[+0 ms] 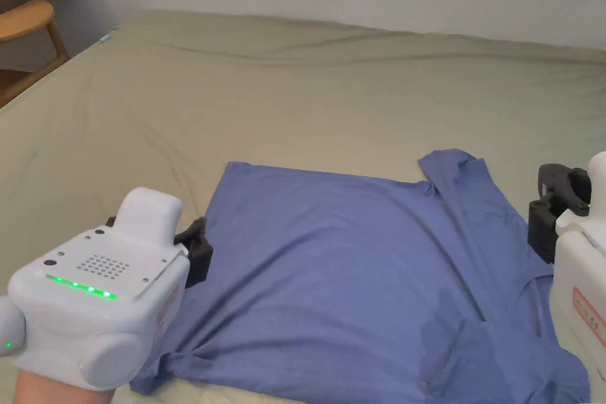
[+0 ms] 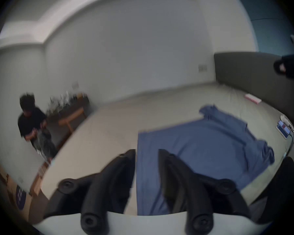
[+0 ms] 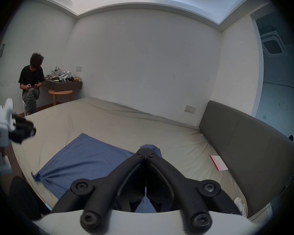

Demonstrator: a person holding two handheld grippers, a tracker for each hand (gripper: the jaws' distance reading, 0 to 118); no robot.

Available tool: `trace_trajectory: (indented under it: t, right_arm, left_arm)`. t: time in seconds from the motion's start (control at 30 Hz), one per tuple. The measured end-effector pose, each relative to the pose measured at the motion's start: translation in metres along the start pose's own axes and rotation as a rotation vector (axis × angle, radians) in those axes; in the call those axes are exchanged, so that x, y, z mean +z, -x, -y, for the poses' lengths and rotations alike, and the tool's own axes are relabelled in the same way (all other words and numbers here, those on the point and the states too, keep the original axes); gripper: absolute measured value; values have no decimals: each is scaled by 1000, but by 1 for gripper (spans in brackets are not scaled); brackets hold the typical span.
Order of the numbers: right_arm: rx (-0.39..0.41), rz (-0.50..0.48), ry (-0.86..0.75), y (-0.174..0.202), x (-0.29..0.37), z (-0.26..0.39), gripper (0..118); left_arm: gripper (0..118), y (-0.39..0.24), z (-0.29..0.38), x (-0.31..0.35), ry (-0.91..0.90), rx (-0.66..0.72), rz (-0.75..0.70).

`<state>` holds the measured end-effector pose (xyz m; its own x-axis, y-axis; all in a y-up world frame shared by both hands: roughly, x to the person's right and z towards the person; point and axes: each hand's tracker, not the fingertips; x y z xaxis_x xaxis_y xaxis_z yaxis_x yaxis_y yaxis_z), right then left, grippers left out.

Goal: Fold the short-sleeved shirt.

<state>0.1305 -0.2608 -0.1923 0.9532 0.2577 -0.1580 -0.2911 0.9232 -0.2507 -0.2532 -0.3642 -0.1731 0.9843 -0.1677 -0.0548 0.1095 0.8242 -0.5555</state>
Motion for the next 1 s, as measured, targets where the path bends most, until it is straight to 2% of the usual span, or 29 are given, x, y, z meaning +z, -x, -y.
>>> trace_trajectory:
  t: [0.07, 0.1, 0.23, 0.33, 0.43, 0.5, 0.53, 0.6, 0.63, 0.73, 0.83, 0.93, 0.97, 1.0]
  right_arm:
    - [-8, -3, 33, 0, -1, 8, 1]
    - [-11, -1, 47, -1, -5, 11, 1]
    - [-26, 5, 108, -2, -13, 22, 1]
    - [-29, 6, 140, -2, -15, 24, 1]
    - [-22, 13, 157, -1, -17, 26, 1]
    - [-26, 13, 163, -1, -18, 27, 1]
    - [-27, 13, 165, -1, -20, 27, 1]
    - [-30, 14, 171, -1, -19, 30, 1]
    - [-32, 16, 177, -2, -21, 30, 1]
    - [-41, 30, 189, -8, -19, 34, 1]
    - [-45, 70, 214, -21, -17, 44, 1]
    - [-67, 111, 303, -39, -21, 69, 2]
    - [-81, 115, 340, -43, -20, 80, 12]
    - [-85, 124, 379, -47, -18, 94, 29]
  left_arm:
    - [110, 11, 42, -25, 181, 48, 27]
    - [115, 14, 60, -33, 250, 50, 22]
    - [114, 15, 125, -47, 396, 60, -15]
    - [105, 15, 147, -52, 437, 71, -53]
    - [78, 18, 147, -51, 437, 86, -76]
    - [74, 22, 145, -55, 426, 106, -74]
    - [59, 22, 145, -59, 433, 109, -67]
    - [15, 19, 150, -68, 478, 91, -31]
    - [4, 17, 153, -73, 502, 94, 15]
    - [1, 13, 147, -69, 485, 72, -8]
    - [1, 18, 133, -62, 429, 121, -8]
    - [1, 22, 117, -53, 350, 133, -24]
    - [1, 23, 112, -49, 338, 144, -26]
    - [1, 24, 108, -46, 326, 153, -32]
